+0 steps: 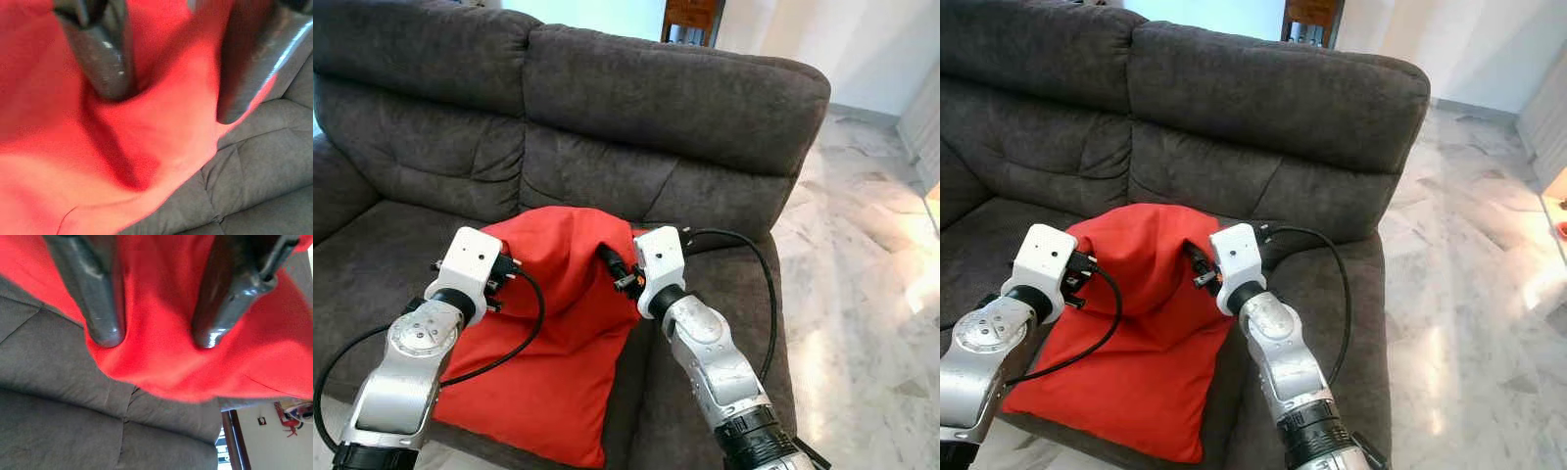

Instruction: Move the pillow to the sofa from floor

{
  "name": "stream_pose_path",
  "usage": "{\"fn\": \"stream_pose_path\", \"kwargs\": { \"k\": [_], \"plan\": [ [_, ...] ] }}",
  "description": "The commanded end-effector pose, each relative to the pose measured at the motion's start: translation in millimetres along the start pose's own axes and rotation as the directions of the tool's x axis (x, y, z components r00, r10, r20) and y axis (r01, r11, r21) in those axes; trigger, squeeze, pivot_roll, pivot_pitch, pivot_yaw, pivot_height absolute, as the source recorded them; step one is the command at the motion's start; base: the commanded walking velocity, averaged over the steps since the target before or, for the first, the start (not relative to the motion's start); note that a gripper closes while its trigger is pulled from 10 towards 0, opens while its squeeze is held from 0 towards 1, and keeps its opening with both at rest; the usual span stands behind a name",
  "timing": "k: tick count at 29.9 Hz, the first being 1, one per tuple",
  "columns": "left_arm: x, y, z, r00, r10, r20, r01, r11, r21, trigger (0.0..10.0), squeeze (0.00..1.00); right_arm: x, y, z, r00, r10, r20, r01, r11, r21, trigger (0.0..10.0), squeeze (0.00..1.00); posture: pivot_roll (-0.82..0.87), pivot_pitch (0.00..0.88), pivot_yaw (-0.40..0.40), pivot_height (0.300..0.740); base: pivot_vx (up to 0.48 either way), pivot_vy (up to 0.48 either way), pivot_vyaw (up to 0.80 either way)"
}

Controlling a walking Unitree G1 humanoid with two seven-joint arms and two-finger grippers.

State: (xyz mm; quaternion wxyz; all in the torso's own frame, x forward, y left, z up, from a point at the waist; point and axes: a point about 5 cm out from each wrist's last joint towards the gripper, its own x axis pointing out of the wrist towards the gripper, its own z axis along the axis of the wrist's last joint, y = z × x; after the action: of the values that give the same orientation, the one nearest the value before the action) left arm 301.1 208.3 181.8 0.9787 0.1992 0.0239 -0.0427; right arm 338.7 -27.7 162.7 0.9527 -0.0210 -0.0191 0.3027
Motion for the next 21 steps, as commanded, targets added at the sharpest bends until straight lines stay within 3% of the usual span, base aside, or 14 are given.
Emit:
{"fn": "stream_pose_path", "kwargs": {
  "k": [1,8,9,10,11,12,13,15,18,21],
  "plan": [
    [-0.2,-2.2,-3.7,1.000,-0.010,-0.020,0.011,1.000,0.008,10.0,1.00,0.3,3.5,7.8,0.999,0.007,0.035,-0.006,1.000,-0.017,10.0,1.00,0.19,0.127,-0.056,0.740,0.000,0.000,0.00],
    [0.1,-1.2,-2.7,1.000,-0.002,-0.016,0.002,1.000,0.015,10.0,1.00,0.0,-0.6,9.8,0.999,-0.014,0.045,0.015,1.000,-0.014,10.0,1.00,0.19,0.126,-0.057,0.740,0.000,0.000,0.00],
    [0.0,-0.9,-2.6,1.000,0.003,-0.015,-0.003,1.000,0.019,10.0,1.00,-0.4,-2.8,10.0,0.999,-0.025,0.048,0.026,1.000,-0.014,10.0,0.70,0.19,0.126,-0.057,0.740,0.000,0.000,0.00],
    [0.0,-0.9,-2.6,1.000,0.003,-0.015,-0.003,1.000,0.019,10.0,1.00,-0.4,-2.8,10.0,0.999,-0.025,0.048,0.026,1.000,-0.014,10.0,0.70,0.19,0.126,-0.057,0.740,0.000,0.000,0.00],
    [0.1,-0.5,-3.3,1.000,0.010,-0.016,-0.010,1.000,0.025,10.0,1.00,-1.3,-7.7,9.9,0.997,-0.052,0.051,0.053,0.998,-0.015,10.0,0.00,0.19,0.125,-0.059,0.740,0.000,0.000,0.00],
    [0.4,-0.9,-9.6,0.999,0.015,-0.034,-0.014,1.000,0.012,10.0,0.05,-3.9,-17.9,6.7,0.994,-0.104,0.044,0.103,0.995,0.005,10.0,0.00,0.19,0.125,-0.059,0.740,0.000,0.000,0.00],
    [0.4,-1.1,-12.2,0.999,0.016,-0.041,-0.016,1.000,0.004,10.0,0.05,-4.9,-21.3,5.4,0.992,-0.119,0.040,0.119,0.993,0.014,10.0,0.00,0.19,0.125,-0.059,0.740,0.000,0.000,0.00],
    [-3.2,-3.0,-40.4,0.994,0.008,-0.109,-0.015,0.998,-0.065,10.0,0.00,-15.3,-42.4,-8.9,0.977,-0.215,0.000,0.215,0.976,0.047,10.0,0.00,0.19,0.122,-0.059,0.740,0.000,0.000,0.00],
    [-7.6,-3.2,-61.4,0.986,0.015,-0.165,-0.029,0.996,-0.085,10.0,0.00,-25.1,-57.8,-21.5,0.958,-0.283,-0.037,0.285,0.956,0.070,10.0,0.00,0.19,0.121,-0.058,0.740,0.000,0.000,0.00],
    [-24.0,-3.3,-113.2,0.949,0.051,-0.310,-0.079,0.994,-0.077,10.0,0.00,-58.6,-97.0,-61.2,0.875,-0.452,-0.174,0.475,0.871,0.127,10.0,0.00,0.17,0.119,-0.053,0.740,0.000,0.000,0.00]
  ]
}}
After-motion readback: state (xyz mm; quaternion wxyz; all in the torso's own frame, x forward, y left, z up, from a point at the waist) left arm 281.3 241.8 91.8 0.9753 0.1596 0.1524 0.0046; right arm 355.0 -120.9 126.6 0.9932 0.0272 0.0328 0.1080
